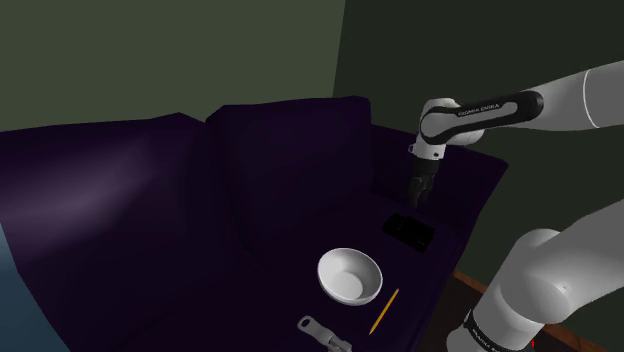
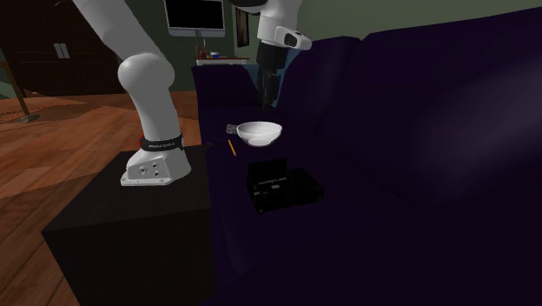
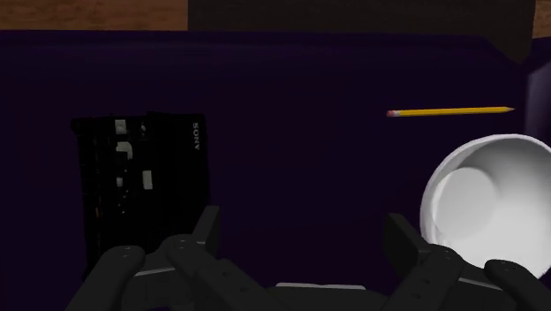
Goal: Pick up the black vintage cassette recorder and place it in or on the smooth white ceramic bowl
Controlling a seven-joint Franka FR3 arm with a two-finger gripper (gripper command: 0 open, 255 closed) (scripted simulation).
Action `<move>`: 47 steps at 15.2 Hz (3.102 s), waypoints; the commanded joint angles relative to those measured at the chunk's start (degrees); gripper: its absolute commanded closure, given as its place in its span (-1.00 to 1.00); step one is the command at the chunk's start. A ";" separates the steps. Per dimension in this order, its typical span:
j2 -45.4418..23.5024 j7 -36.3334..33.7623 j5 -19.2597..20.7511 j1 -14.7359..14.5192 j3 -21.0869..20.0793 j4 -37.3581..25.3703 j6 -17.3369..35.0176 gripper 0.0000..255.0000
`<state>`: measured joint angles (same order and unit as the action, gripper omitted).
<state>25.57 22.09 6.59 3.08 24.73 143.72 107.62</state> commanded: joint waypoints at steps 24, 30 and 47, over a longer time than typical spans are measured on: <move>-34.02 29.45 -18.25 -0.52 10.05 -8.67 18.52 -1.00; -34.01 29.45 -18.25 -0.52 10.06 -8.68 18.51 1.00; -26.37 24.62 -12.36 -1.19 10.97 -10.67 10.77 1.00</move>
<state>-1.64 47.15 -6.39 1.89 35.62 133.19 119.15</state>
